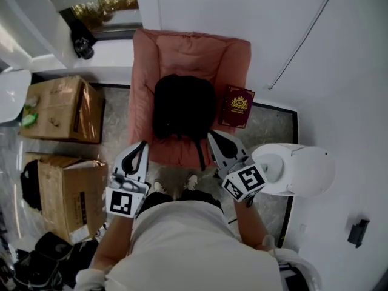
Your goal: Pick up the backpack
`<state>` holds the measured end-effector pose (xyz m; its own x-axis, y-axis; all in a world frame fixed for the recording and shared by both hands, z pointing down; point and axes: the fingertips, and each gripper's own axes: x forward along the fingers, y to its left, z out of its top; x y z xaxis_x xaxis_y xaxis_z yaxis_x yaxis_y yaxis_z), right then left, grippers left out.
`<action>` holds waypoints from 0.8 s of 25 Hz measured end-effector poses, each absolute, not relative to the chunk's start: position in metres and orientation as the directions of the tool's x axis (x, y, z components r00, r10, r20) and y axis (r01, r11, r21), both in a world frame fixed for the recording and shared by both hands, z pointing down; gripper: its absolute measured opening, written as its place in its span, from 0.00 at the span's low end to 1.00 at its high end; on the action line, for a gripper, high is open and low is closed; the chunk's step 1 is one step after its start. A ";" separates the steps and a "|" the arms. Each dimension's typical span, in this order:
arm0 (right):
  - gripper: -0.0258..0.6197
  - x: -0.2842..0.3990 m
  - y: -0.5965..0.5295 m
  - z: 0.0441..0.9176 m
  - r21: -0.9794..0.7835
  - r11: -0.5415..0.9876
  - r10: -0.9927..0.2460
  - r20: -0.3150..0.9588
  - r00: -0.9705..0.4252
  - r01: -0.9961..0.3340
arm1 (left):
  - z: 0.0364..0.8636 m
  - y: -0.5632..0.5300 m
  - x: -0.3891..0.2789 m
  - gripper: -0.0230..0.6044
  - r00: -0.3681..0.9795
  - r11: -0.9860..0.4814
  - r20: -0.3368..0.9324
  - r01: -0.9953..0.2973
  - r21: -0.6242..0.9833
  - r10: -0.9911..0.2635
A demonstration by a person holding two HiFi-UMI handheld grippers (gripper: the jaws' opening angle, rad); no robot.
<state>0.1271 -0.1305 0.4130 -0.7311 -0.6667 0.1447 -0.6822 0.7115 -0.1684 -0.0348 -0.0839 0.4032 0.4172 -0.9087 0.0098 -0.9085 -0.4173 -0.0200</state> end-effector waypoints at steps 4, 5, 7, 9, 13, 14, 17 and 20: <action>0.06 0.127 -0.148 0.443 -0.156 0.712 -0.659 0.190 -0.728 -0.685 | 0.414 -0.090 -0.039 0.05 0.406 -0.407 0.042 -0.913 -0.018 -0.913; 0.06 0.127 -0.153 0.451 -0.158 0.710 -0.657 0.202 -0.726 -0.687 | 0.417 -0.092 -0.041 0.05 0.403 -0.404 0.050 -0.915 -0.016 -0.914; 0.06 0.126 -0.165 0.467 -0.156 0.704 -0.658 0.222 -0.719 -0.692 | 0.423 -0.097 -0.046 0.05 0.397 -0.398 0.057 -0.917 -0.010 -0.916; 0.06 0.127 -0.177 0.483 -0.157 0.694 -0.664 0.237 -0.709 -0.703 | 0.431 -0.101 -0.049 0.05 0.395 -0.395 0.067 -0.918 0.000 -0.916; 0.06 0.123 -0.204 0.511 -0.182 0.686 -0.662 0.247 -0.708 -0.705 | 0.458 -0.110 -0.051 0.05 0.404 -0.403 0.099 -0.915 0.025 -0.910; 0.06 0.121 -0.211 0.518 -0.185 0.685 -0.661 0.250 -0.707 -0.705 | 0.466 -0.113 -0.051 0.05 0.409 -0.408 0.105 -0.913 0.028 -0.907; 0.06 0.121 -0.234 0.539 -0.191 0.672 -0.670 0.254 -0.698 -0.715 | 0.483 -0.125 -0.048 0.05 0.419 -0.419 0.107 -0.908 0.031 -0.901; 0.06 0.122 -0.251 0.560 -0.186 0.665 -0.674 0.268 -0.689 -0.723 | 0.494 -0.135 -0.051 0.05 0.413 -0.411 0.102 -0.911 0.039 -0.905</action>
<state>0.1218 -0.2506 0.5600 -0.6888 -0.6737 0.2680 -0.7231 0.6651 -0.1864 -0.0511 -0.1350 0.4944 0.4130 -0.9051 0.1016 -0.9107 -0.4112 0.0390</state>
